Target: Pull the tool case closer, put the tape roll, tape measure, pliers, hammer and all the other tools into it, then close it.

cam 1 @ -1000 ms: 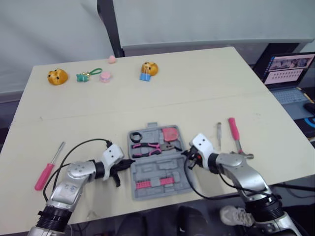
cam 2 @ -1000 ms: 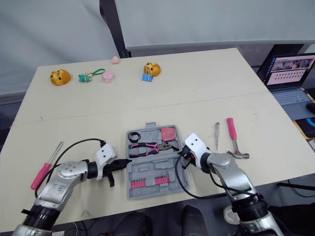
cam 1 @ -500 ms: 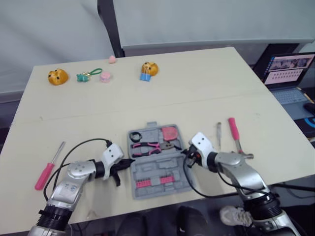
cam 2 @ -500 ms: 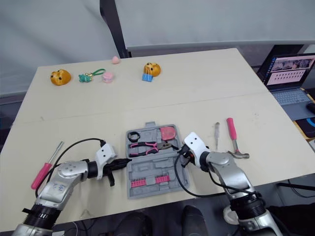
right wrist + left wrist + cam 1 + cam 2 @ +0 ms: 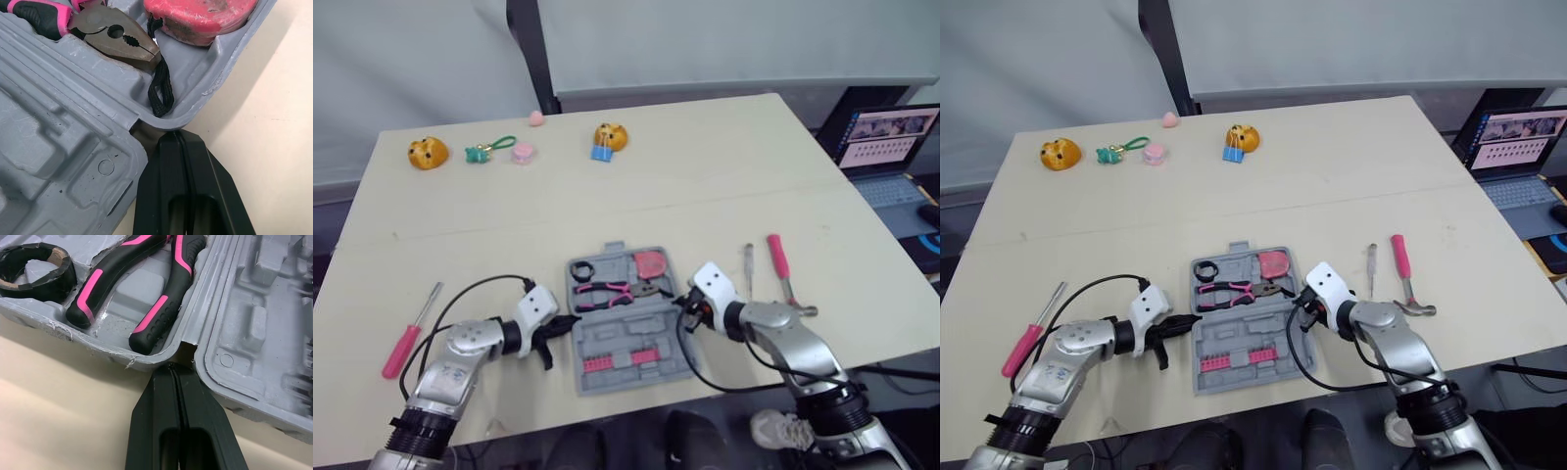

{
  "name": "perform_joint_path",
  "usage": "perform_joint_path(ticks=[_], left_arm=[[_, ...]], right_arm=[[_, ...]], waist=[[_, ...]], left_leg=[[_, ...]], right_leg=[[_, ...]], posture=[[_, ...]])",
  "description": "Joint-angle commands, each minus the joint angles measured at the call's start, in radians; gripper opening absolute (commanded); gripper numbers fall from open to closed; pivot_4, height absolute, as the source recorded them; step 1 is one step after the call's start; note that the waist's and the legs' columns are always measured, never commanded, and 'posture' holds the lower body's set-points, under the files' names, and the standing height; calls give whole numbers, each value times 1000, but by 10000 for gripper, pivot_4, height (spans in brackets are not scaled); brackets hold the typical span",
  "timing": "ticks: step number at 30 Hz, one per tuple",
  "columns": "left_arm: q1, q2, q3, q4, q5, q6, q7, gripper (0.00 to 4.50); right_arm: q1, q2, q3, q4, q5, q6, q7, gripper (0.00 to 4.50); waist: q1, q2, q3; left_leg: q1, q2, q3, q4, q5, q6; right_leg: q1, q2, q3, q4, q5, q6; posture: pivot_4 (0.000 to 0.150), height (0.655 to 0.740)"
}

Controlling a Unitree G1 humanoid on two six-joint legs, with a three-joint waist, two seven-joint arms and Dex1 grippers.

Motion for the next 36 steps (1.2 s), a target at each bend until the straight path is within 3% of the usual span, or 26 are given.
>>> perform_joint_path(ticks=[1,17,23,30,36], left_arm=[[-15,-4,11,-4,0,-2,13,123],[56,84,115,-79,-86,110,-22,123],[149,126,254,-200,-228,180,-80,123],[353,206,466,-368,-400,201,-210,123],[575,161,574,-471,-449,159,-240,123]], right_arm=[[0,9,5,-27,9,-21,5,0],[68,-72,-46,-80,30,-11,8,0],[160,-184,-136,-210,82,26,45,0],[357,-308,-363,-470,311,151,169,0],[552,-367,-507,-554,453,182,262,0]], waist=[[0,0,0],[3,1,1],[2,1,4],[3,2,10],[6,2,10]], left_leg=[[0,0,0,0,0,0],[-2,0,-1,-3,0,0],[-3,0,-2,-3,0,0],[-4,1,-3,-4,-1,0],[-3,1,-3,-5,-2,2]], right_leg=[[0,0,0,0,0,0],[-1,0,-1,-4,0,0],[-1,0,-3,-6,0,0],[-1,0,-3,-8,0,0],[1,0,-3,-13,0,1]], posture=[[1500,7155],[1500,7155],[1500,7155],[1500,7155],[1500,7155]])
